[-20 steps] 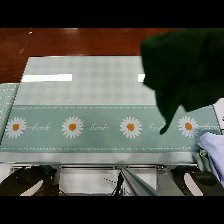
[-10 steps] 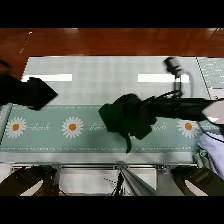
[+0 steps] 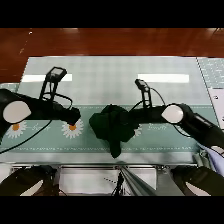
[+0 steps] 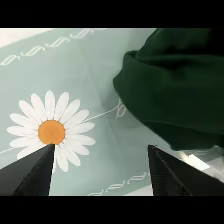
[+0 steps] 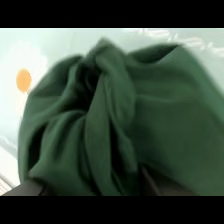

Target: Fold the shirts.

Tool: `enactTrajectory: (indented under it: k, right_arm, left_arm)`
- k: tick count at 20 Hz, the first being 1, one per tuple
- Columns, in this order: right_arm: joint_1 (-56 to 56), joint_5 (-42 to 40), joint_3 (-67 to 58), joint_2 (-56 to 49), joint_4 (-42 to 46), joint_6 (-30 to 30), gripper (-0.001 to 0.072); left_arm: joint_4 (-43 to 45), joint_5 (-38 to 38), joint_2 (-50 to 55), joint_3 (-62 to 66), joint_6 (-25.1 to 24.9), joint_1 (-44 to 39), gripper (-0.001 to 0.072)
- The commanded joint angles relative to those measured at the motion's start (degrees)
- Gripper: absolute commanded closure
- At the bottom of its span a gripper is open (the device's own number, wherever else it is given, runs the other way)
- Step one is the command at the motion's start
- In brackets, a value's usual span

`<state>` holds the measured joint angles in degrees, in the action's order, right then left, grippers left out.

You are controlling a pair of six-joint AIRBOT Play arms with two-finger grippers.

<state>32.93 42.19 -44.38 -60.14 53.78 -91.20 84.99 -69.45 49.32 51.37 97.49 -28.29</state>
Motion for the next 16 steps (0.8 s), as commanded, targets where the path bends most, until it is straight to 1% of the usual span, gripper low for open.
enactTrajectory:
  k: [1, 2, 3, 4, 5, 6, 7, 9, 11, 13, 14, 16]
  right_arm:
    - [-5.49, 7.8, 0.04, 7.06, 7.48, -1.4, 0.016]
    - [-8.22, 12.04, 0.04, 10.05, 12.66, -2.23, 0.016]
    - [-11.17, 15.98, 0.07, 12.46, 17.81, -3.3, 0.016]
    - [-14.88, 19.82, 0.07, 14.6, 22.8, -3.56, 0.0161]
    - [-18.6, 22.47, 0.07, 16.11, 26.58, -3.48, 0.0161]
    - [-22.95, 24.0, 0.13, 17.11, 29.27, -2.8, 0.016]
    - [-27.19, 24.57, 0.13, 17.27, 29.86, -1.25, 0.0161]
    - [-35.56, 23.91, 0.44, 16.52, 26.86, 2.62, 0.016]
    - [-42.4, 23.17, 1.44, 14.88, 20.35, 7.17, 0.0161]
    - [-46.9, 23.41, 3.28, 12.68, 13.03, 11.08, 0.016]
    - [-48.15, 23.43, 4.44, 11.54, 10.45, 11.98, 0.016]
    - [-48.39, 23.67, 6.23, 9.49, 8.22, 12.94, 0.0161]
  left_arm:
    - [-0.02, 3.85, -0.07, -7.78, -1.46, 1.86, -0.0003]
    - [-0.85, 4.35, -0.07, -9.46, -1.46, 3.26, -0.0002]
    - [-3.34, 5.16, -0.04, -11.13, -1.79, 5.25, 0.0018]
    - [-7.54, 6.49, -0.04, -12.48, -3.56, 7.52, 0.0042]
    - [-14.03, 8.37, -0.02, -13.86, -6.6, 10.27, 0.0062]
    - [-21.53, 10.01, 0.0, -15.17, -9.66, 12.96, 0.0061]
    - [-30.47, 11.04, 0.35, -16.52, -13.73, 15.74, 0.0061]
    - [-43.65, 11.47, 2.16, -18.67, -20.28, 18.73, 0.0054]
    - [-47.65, 12.39, 5.49, -20.0, -21.97, 18.34, 0.0053]
    - [-47.98, 12.98, 9.55, -20.59, -22.12, 16.5, 0.0053]
    - [-49.57, 13.31, 11.47, -20.57, -23.91, 15.34, 0.0053]
    - [-57.33, 13.92, 14.27, -20.55, -28.87, 13.97, 0.0053]
